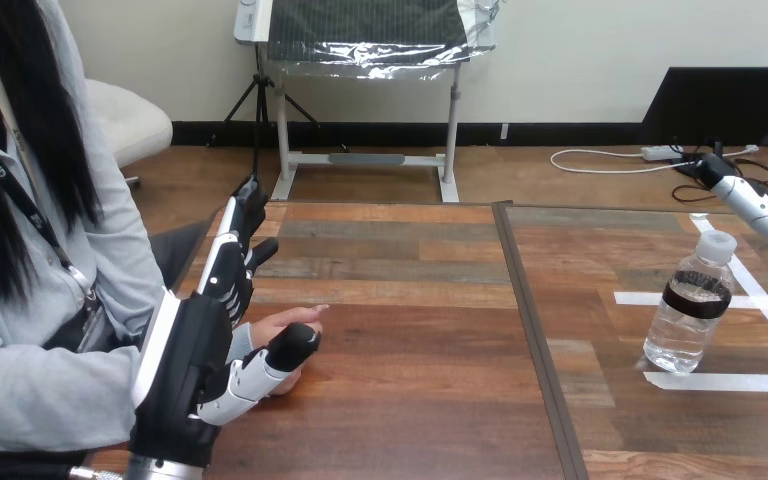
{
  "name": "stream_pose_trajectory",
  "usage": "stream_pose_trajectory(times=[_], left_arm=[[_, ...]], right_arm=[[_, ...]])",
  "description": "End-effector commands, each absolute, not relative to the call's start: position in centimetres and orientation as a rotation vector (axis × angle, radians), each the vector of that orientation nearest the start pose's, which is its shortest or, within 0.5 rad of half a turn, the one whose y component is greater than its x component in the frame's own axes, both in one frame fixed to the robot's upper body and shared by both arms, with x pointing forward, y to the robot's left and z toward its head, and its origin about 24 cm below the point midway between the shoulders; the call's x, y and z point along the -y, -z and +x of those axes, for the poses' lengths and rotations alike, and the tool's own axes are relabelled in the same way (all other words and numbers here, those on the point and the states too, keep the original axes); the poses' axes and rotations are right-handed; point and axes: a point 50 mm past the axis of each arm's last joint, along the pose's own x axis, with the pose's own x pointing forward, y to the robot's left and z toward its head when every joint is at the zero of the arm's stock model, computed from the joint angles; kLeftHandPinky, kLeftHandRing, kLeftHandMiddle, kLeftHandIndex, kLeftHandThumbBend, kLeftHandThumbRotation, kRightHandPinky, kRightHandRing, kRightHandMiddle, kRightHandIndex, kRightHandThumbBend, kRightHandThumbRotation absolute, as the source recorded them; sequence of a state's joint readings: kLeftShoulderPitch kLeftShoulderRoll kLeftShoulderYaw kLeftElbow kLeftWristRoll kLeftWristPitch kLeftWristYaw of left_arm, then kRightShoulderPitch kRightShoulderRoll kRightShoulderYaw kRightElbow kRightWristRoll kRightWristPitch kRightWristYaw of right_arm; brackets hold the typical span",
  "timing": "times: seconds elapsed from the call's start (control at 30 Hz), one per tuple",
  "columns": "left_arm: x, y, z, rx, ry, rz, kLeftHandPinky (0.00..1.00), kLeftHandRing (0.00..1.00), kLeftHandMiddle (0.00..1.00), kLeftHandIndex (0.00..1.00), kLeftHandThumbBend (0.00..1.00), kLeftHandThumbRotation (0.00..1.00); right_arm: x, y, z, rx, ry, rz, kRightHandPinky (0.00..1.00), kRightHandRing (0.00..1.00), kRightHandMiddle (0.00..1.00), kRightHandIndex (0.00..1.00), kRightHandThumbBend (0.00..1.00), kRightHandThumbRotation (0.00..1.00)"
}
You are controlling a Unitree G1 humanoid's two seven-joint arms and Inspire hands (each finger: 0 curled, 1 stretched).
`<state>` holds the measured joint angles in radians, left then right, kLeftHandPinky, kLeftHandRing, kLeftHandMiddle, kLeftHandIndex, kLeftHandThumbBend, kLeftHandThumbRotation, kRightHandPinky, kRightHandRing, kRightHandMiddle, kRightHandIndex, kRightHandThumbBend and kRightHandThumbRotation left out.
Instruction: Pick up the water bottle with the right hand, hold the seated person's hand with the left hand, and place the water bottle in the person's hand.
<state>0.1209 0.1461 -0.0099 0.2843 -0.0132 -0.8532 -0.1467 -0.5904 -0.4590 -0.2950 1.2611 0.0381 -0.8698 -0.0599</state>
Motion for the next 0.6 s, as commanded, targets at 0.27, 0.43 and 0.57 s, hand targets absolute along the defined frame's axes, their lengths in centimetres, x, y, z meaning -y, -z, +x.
stream_pose_trajectory(times=[0.27,0.43,0.57], left_arm=[[-17.6,-4.6,20.7,0.516,0.155,0.142,0.94,1.00,1.00,1.00,1.00,0.75],[-17.6,-4.7,20.6,0.521,0.158,0.146,0.95,1.00,1.00,1.00,1.00,0.74],[-17.7,-4.7,20.6,0.524,0.161,0.148,0.96,1.00,1.00,1.00,1.00,0.74]], right_arm=[[30.6,-8.4,33.0,0.256,0.410,-0.206,0.90,0.93,0.86,0.96,1.00,0.40],[30.6,-8.1,33.1,0.210,0.411,-0.219,0.91,0.93,0.86,0.97,1.00,0.42],[30.6,-7.7,33.2,0.165,0.409,-0.241,0.91,0.93,0.86,0.97,1.00,0.44]])
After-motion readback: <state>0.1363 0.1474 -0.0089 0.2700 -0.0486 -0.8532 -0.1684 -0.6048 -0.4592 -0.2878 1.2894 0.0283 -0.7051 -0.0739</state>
